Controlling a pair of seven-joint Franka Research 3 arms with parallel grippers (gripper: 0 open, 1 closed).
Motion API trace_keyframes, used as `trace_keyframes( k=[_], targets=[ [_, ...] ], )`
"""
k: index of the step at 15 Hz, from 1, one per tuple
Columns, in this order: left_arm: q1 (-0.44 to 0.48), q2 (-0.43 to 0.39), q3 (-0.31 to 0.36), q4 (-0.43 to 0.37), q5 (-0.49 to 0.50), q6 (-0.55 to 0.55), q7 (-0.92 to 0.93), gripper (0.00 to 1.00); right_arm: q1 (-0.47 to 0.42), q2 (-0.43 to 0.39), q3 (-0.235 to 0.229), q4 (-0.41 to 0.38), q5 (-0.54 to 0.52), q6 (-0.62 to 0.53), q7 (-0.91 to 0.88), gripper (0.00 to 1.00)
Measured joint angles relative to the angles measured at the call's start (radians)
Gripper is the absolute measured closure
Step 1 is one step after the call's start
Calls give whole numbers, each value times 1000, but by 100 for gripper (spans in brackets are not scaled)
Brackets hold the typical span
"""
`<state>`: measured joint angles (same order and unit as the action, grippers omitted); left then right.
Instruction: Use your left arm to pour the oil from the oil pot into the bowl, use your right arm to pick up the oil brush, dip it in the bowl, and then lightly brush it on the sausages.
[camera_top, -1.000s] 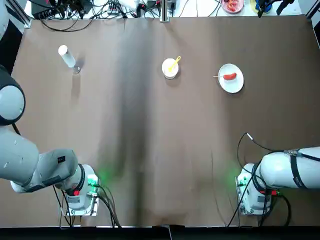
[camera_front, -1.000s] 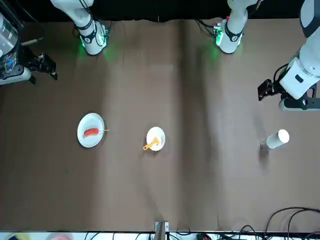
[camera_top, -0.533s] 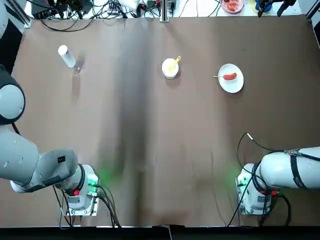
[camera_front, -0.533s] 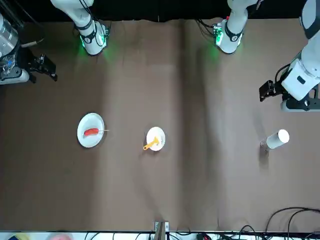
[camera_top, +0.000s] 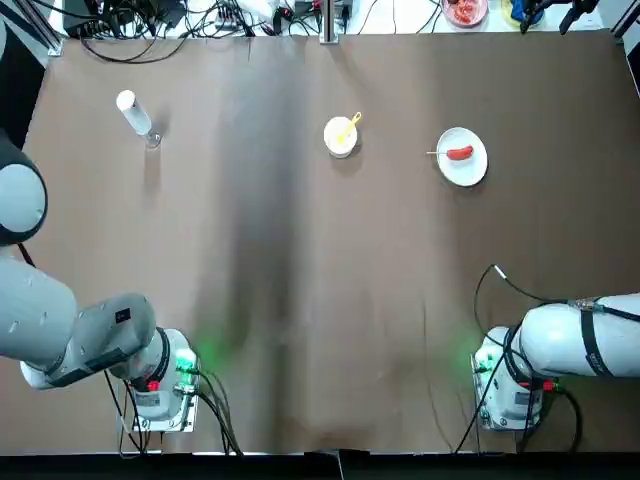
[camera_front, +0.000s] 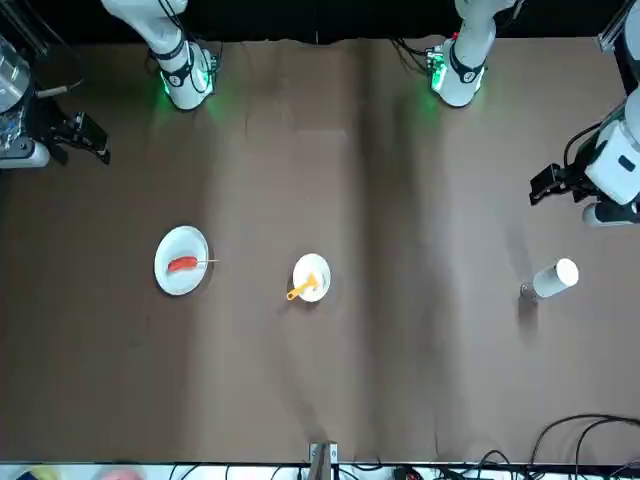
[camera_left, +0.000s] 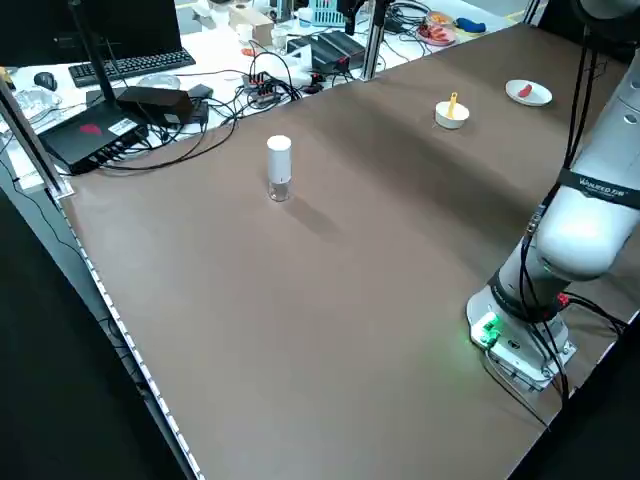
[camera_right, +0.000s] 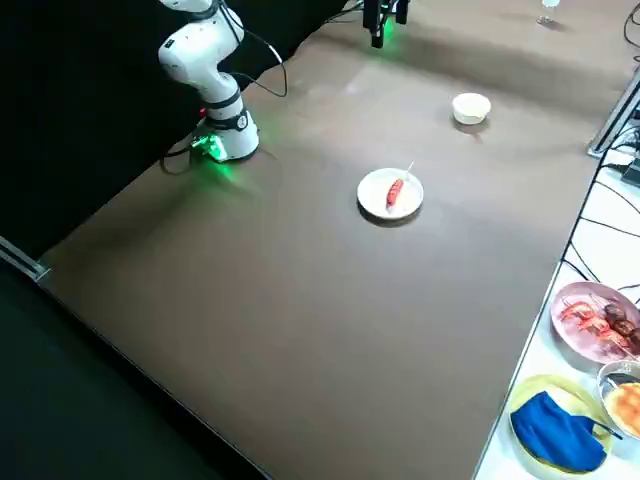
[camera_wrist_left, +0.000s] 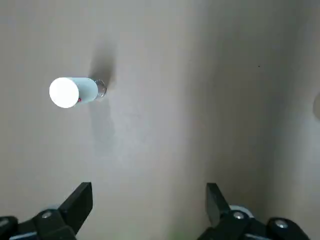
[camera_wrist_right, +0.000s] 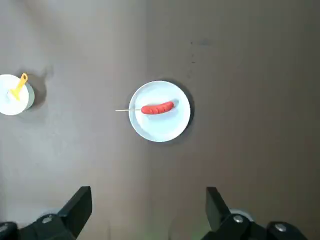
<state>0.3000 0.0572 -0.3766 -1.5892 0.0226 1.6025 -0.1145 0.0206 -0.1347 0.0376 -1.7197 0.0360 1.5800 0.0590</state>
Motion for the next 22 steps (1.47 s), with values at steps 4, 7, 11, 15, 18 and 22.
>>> trace_keyframes(
  k=[4, 7, 11, 15, 18, 22],
  targets=[
    [5, 0, -3, 0, -5, 0, -2, 0, -30, 0, -1, 0, -3, 0, -2, 0],
    [-2, 1, -9, 0, -5, 0, -4, 0, -48, 0, -2, 0, -4, 0, -20, 0],
    [-2, 1, -10, 0, -5, 0, -4, 0, -30, 1, 12, -1, -3, -25, -32, 0],
    [4, 0, -9, 1, -4, -32, -4, 0, 44, 31, 20, -4, -3, -31, -30, 0],
    [3, 0, -10, 12, -2, -57, -4, 0, 63, 53, 20, -4, -1, -22, -30, 0],
    [2, 0, -10, 11, -1, -67, -4, 0, 65, 72, 20, -4, -1, -14, -31, 0]
  ],
)
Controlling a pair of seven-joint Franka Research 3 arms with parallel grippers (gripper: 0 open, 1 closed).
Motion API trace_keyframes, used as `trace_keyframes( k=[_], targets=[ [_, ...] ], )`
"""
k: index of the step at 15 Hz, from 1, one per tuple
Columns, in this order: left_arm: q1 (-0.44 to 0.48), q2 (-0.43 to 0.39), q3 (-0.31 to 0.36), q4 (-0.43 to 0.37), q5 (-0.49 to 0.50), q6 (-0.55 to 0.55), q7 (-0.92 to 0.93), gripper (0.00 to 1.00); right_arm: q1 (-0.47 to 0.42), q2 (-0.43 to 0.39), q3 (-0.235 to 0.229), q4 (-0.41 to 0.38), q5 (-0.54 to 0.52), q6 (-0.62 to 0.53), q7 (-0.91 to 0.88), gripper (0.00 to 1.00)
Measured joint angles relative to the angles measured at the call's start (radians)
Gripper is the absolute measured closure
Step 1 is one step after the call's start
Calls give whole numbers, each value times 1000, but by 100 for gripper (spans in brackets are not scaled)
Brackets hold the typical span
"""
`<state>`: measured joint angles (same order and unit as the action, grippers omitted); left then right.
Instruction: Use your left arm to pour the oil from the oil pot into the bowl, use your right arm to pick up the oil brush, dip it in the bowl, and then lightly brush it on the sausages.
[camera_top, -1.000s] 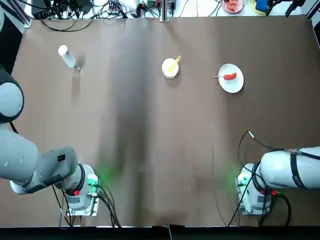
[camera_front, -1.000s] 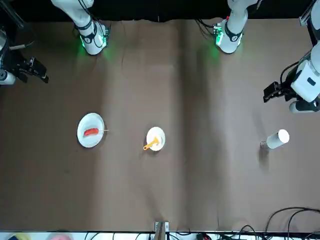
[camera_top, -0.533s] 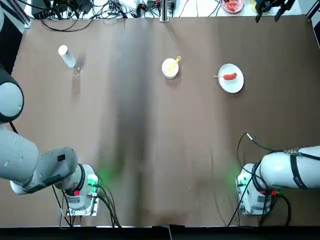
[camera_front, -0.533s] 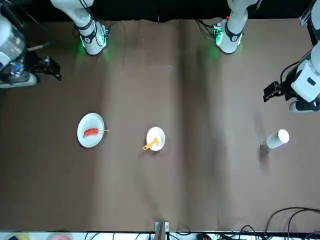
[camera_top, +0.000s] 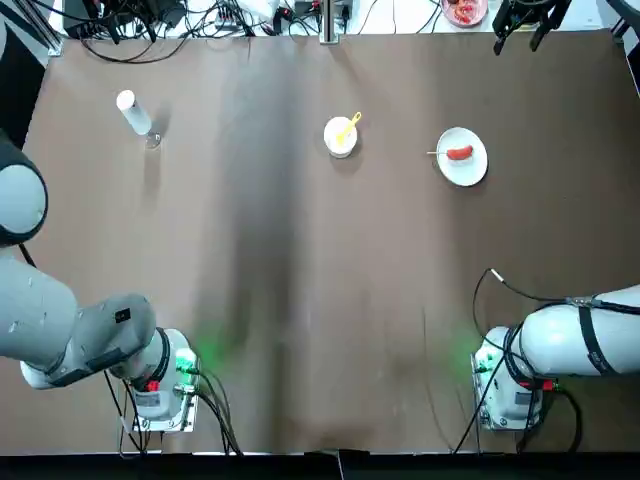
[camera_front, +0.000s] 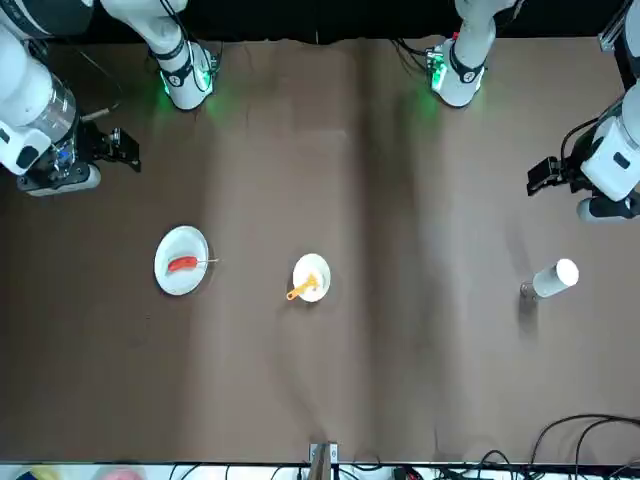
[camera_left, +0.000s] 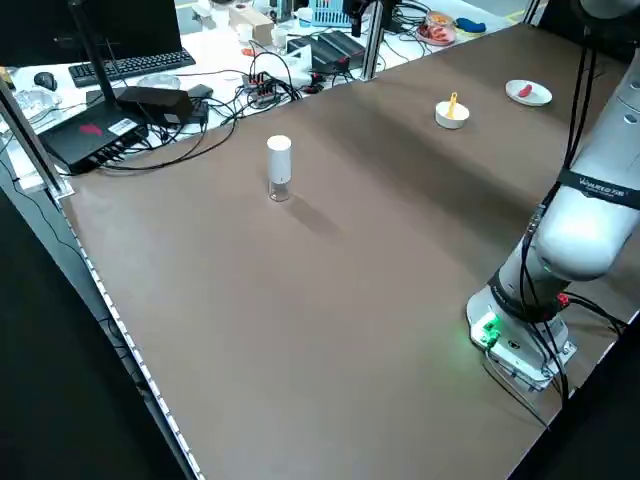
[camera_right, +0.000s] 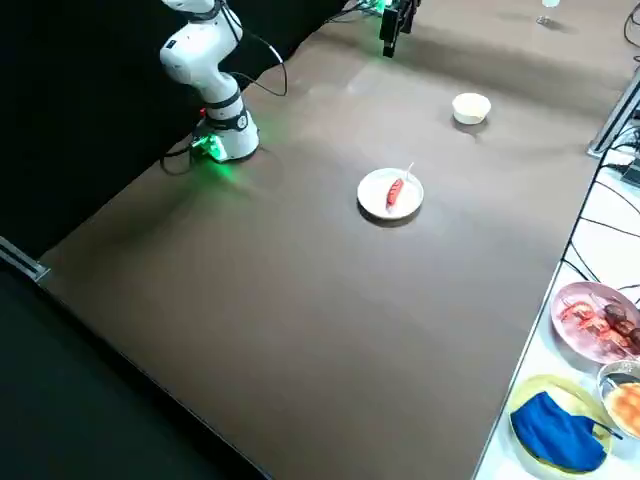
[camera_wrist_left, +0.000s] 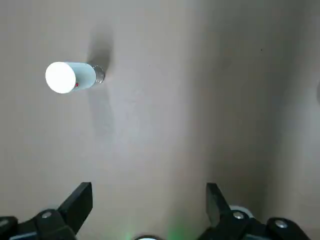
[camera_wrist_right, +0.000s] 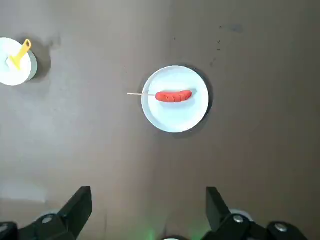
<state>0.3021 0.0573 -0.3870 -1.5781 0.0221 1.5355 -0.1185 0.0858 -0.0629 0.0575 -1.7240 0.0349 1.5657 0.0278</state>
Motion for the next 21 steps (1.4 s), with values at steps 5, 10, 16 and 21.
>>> trace_keyframes(
  k=[5, 10, 16, 21],
  targets=[
    [0, 0, 0, -4, 0, -3, 0, 0, 104, 112, 3, -4, 9, 94, 12, 0],
    [1, 0, 0, -4, 1, -4, 0, 0, 229, 345, 5, -5, 215, 349, 22, 0],
    [1, 0, 0, -4, 1, -4, 0, 0, 295, 598, 6, 164, 330, 525, -4, 1],
    [2, 0, 0, -8, 2, -6, 0, 0, 290, 707, 1, 256, 471, 609, -236, 17]
  ],
)
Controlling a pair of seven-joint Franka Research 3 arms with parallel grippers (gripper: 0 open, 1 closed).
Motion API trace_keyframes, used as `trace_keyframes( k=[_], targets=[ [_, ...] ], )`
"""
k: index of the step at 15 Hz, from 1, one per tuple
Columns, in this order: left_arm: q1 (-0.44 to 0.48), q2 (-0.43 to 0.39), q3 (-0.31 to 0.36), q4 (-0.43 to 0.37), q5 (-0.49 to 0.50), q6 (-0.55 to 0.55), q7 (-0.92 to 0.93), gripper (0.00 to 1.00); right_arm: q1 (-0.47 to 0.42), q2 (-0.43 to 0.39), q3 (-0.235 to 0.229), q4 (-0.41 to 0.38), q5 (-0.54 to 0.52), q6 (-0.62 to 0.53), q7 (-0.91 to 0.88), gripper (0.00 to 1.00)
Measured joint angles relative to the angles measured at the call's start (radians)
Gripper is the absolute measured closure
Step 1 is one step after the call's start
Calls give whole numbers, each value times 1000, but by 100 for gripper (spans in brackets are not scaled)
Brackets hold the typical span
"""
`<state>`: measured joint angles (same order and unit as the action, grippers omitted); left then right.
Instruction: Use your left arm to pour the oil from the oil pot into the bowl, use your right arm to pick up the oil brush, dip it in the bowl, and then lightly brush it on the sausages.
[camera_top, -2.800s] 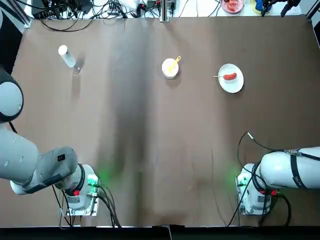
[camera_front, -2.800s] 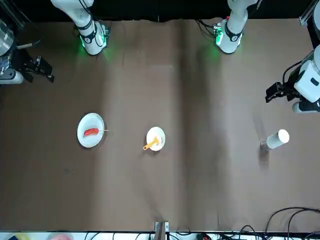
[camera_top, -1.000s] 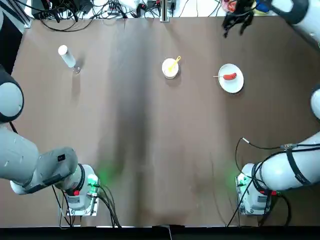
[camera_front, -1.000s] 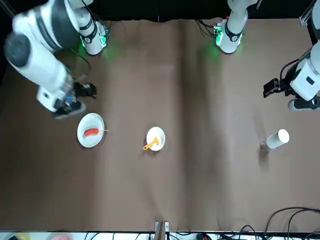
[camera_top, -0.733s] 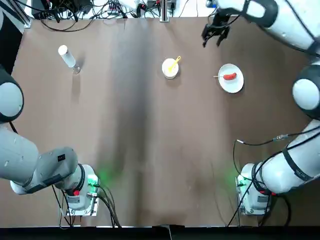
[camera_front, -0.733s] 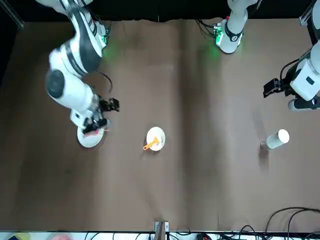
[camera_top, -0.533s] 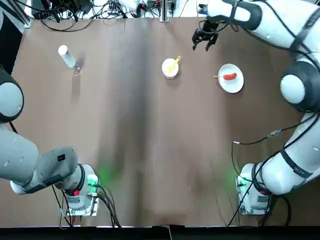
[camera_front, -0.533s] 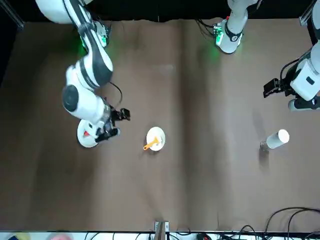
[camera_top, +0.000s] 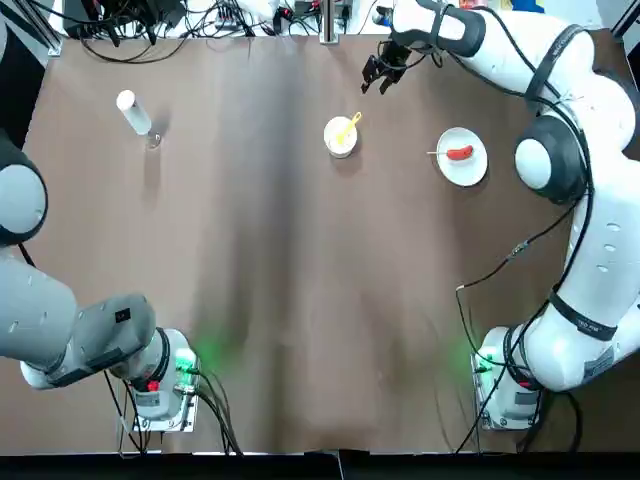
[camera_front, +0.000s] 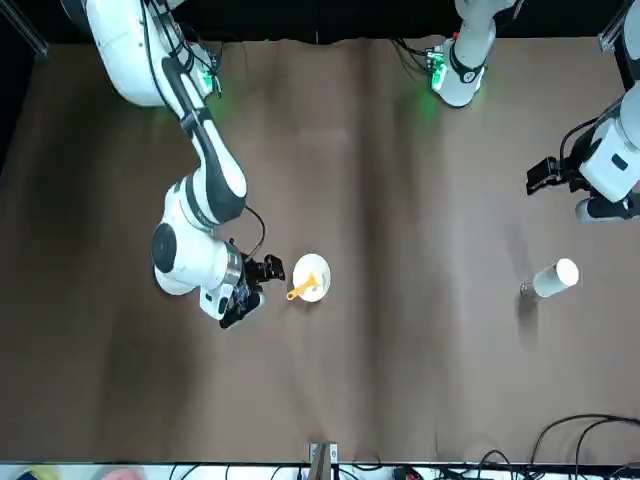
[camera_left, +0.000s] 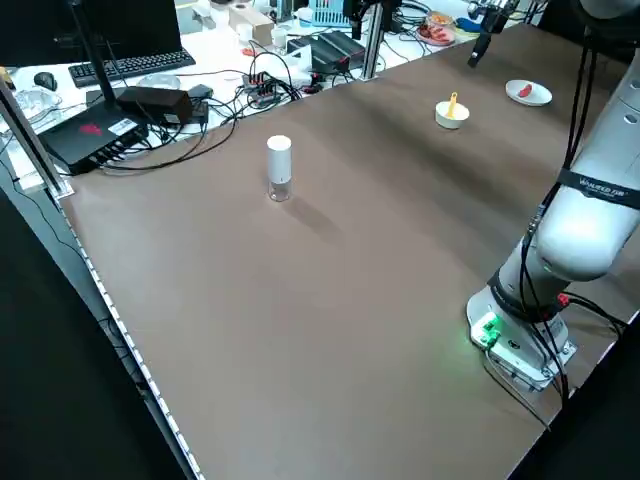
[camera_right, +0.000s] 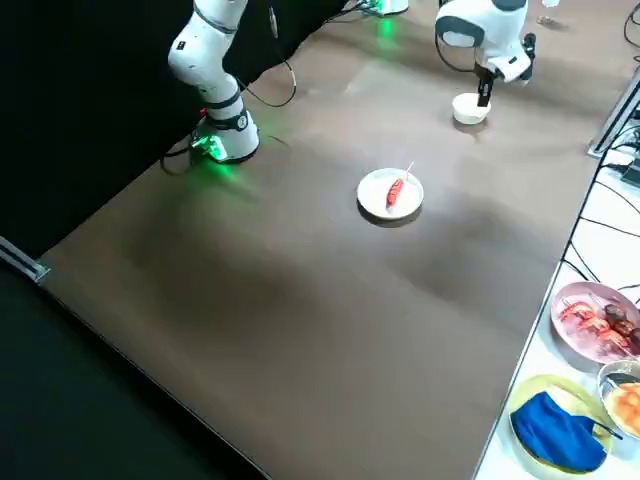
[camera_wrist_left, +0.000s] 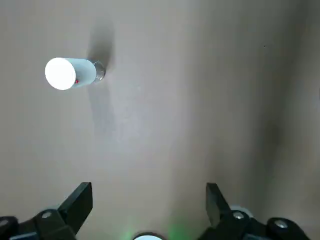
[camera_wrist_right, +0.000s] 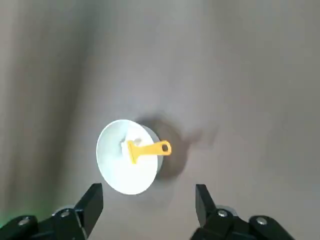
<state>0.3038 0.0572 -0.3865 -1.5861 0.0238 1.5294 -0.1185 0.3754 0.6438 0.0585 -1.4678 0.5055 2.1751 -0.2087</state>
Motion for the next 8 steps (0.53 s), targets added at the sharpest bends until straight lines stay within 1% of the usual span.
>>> trace_keyframes(
  k=[2, 3, 4, 5, 6, 7, 8],
  targets=[
    [0, 0, 0, -2, 0, 0, 0, 0, -3, 45, -1, 10, 94, 22, -105, 19],
    [0, 0, 0, -2, 1, 0, 0, 0, -4, 71, -2, 18, 142, 30, -156, 24],
    [0, 0, 0, -3, 1, 0, 0, 0, -5, 98, -2, 27, 180, 35, -200, 24],
    [0, 0, 0, -3, 1, 0, 0, 0, -8, 119, -3, 36, 200, 35, -232, 31],
    [0, 0, 0, -4, 1, 0, 0, 0, -11, 135, -3, 44, 211, 35, -254, 41],
    [0, 0, 0, -4, 1, 0, 0, 0, -13, 145, -2, 49, 217, 35, -271, 44],
    [0, 0, 0, -5, 1, 0, 0, 0, -16, 151, 0, 53, 219, 34, -283, 45]
  ],
)
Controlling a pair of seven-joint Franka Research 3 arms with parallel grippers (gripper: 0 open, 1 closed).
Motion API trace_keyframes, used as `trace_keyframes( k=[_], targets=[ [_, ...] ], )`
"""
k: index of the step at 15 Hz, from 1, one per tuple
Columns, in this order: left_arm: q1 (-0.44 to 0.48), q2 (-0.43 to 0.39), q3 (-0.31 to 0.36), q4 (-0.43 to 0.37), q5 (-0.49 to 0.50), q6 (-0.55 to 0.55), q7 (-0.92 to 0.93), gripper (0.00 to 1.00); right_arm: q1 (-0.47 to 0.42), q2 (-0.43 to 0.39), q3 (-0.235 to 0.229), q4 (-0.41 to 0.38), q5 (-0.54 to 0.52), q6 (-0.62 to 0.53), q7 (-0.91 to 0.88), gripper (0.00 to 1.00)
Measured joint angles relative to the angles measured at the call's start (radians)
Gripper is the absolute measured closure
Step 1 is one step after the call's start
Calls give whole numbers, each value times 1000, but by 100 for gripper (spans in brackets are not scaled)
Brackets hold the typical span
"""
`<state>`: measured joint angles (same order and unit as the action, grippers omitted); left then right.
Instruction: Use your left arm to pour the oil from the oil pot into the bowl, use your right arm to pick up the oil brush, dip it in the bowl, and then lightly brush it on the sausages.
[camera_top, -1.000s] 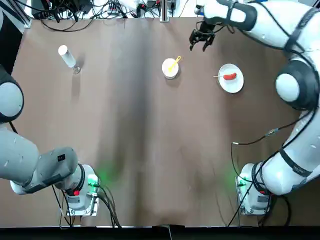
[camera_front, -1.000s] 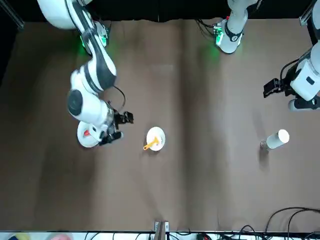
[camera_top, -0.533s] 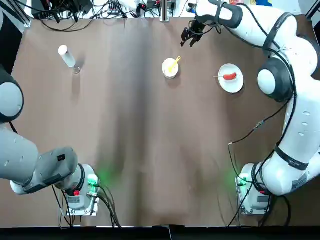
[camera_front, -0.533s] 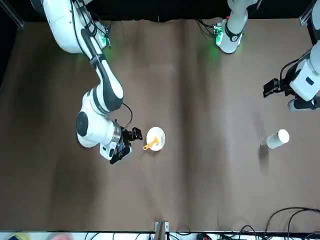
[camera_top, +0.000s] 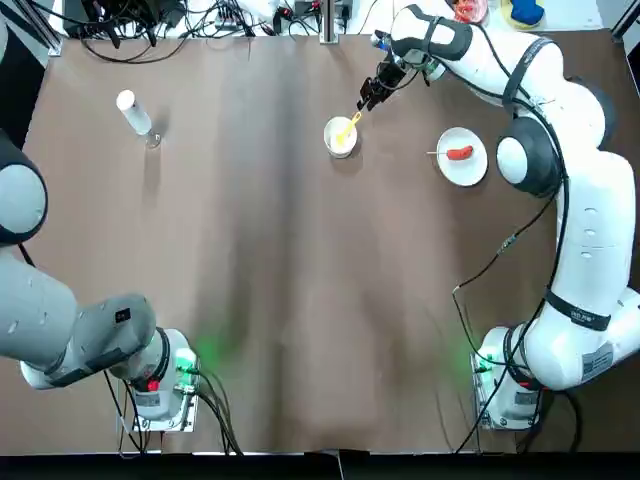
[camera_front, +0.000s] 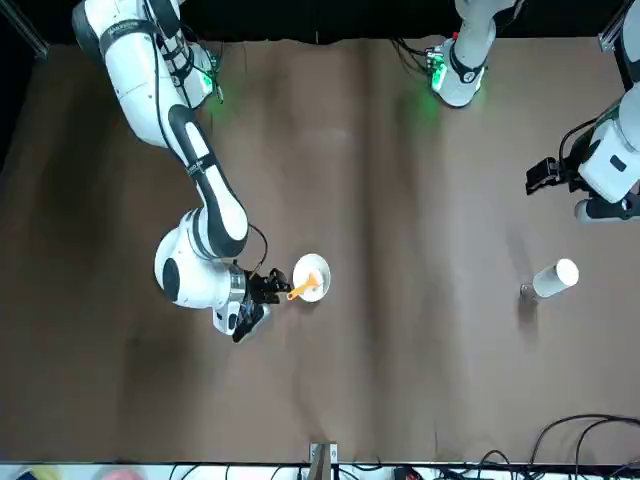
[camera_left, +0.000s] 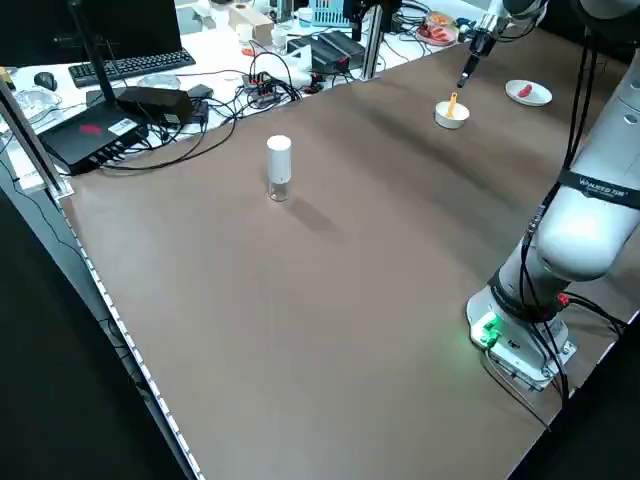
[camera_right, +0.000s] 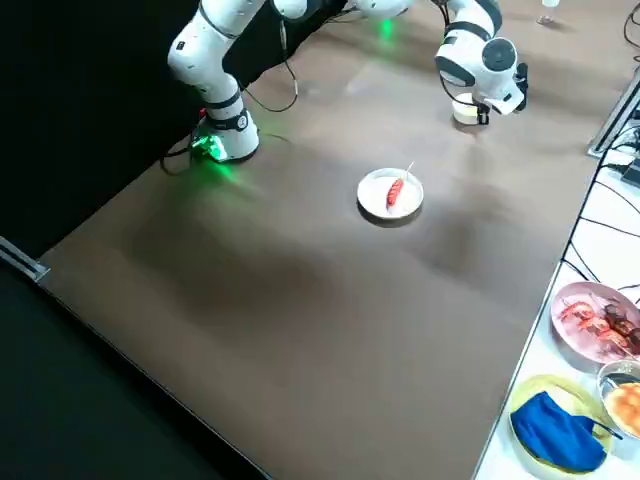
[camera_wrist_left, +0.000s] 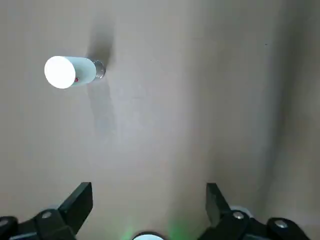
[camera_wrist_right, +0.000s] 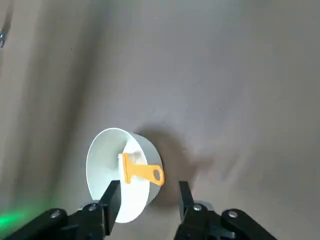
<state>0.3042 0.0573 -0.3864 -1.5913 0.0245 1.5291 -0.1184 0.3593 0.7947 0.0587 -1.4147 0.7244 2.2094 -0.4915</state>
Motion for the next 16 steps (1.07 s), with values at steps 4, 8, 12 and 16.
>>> trace_keyframes(
  k=[4, 8, 12, 16],
  targets=[
    [0, 0, 0, -2, 0, 0, 0, 0, -2, 24, 4, 13, 1, 0, -50, 49],
    [0, 0, 0, -4, 0, 0, 0, 0, 0, 53, 11, 29, 1, 8, -63, 52],
    [0, 0, 0, -4, 0, 0, 0, 0, 7, 75, 18, 41, 1, 27, -65, 54],
    [0, 0, 0, -4, 0, 0, 0, 0, 16, 83, 32, 47, 1, 52, -65, 60]
  ],
)
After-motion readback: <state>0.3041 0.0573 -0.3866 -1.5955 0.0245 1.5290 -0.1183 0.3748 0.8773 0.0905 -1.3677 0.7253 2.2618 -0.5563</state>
